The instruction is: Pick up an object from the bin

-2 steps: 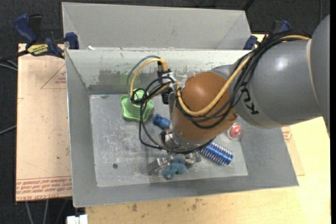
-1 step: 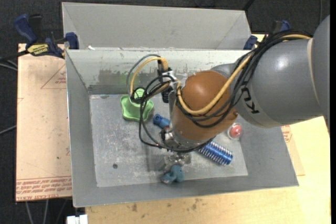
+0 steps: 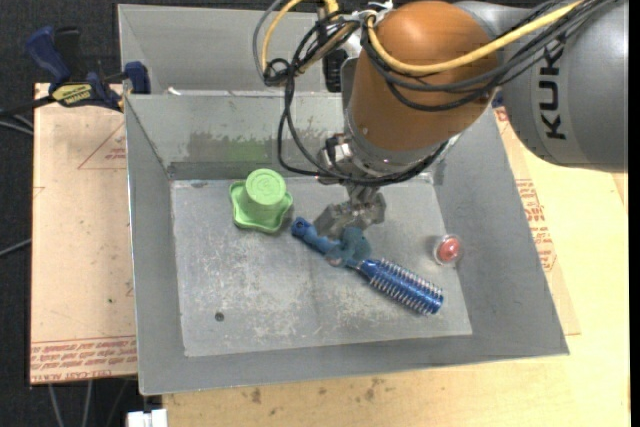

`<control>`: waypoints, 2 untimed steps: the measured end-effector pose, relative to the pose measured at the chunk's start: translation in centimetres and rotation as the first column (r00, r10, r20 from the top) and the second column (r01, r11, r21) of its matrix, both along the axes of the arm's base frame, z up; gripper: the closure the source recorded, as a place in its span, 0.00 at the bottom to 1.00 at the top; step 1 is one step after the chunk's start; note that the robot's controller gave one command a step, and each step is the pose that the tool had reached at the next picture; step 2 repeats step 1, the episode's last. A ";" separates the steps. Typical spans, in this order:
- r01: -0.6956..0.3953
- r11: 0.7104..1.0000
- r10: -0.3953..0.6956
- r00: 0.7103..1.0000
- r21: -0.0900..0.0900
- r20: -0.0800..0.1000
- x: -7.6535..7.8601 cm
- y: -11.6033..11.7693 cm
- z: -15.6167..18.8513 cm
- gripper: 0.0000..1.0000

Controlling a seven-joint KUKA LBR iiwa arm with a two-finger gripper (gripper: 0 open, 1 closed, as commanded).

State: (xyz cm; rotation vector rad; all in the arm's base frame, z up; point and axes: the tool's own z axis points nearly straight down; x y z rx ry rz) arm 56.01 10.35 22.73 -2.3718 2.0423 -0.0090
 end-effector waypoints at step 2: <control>-0.076 0.997 0.076 0.997 -0.003 -0.007 3.5 -4.4 -0.3 1.00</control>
Offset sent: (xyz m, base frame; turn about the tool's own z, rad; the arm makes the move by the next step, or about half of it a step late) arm 0.0327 -0.0421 -0.0031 -0.0846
